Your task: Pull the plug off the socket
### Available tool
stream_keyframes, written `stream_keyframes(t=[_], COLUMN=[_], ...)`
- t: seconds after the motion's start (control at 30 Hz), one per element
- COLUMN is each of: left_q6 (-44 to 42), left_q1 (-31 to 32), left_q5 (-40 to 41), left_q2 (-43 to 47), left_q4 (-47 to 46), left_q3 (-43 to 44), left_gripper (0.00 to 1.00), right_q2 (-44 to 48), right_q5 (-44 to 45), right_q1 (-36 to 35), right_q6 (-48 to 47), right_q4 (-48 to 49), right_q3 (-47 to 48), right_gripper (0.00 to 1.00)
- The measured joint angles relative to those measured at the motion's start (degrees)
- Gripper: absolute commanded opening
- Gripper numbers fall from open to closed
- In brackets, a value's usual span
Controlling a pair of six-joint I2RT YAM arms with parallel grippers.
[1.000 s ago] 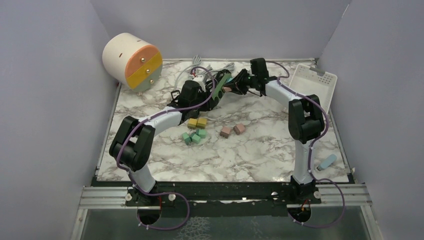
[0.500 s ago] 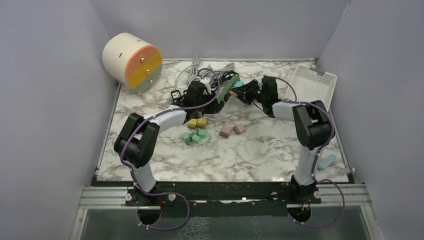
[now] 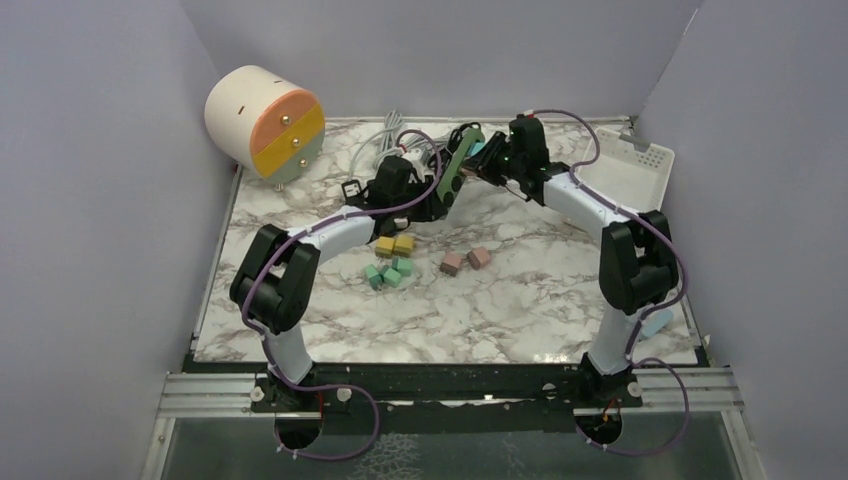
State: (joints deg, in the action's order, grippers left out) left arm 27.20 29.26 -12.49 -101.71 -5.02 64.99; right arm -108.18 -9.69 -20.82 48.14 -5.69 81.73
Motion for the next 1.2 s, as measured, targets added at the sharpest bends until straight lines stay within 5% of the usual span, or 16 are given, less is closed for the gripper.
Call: stream_keyframes(t=[0.33, 0.53, 0.87, 1.2], left_q6=[-2.3, -3.3, -1.0, 1.9], left_q1=[1.5, 1.4, 0.0, -2.2], left_q5=[-2.5, -2.4, -2.8, -9.8], left_q2=[-0.1, 0.0, 0.0, 0.1], left_q4=[3.7, 5.0, 4.3, 4.5], left_q3=[0.2, 0.2, 0.2, -0.5], left_gripper=[0.00, 0.00, 0.00, 0.00], right_q2=[6.9, 4.6, 6.1, 5.2], right_q5=[-9.1, -13.6, -5.2, -14.1], right_q1=[3.4, 3.9, -0.3, 1.1], right_q6=[5.6, 9.6, -4.2, -0.8], right_q4=[25.9, 37.2, 19.8, 42.3], right_q3=[-22.3, -25.6, -15.3, -25.0], right_gripper=[0.01, 0.01, 0.01, 0.01])
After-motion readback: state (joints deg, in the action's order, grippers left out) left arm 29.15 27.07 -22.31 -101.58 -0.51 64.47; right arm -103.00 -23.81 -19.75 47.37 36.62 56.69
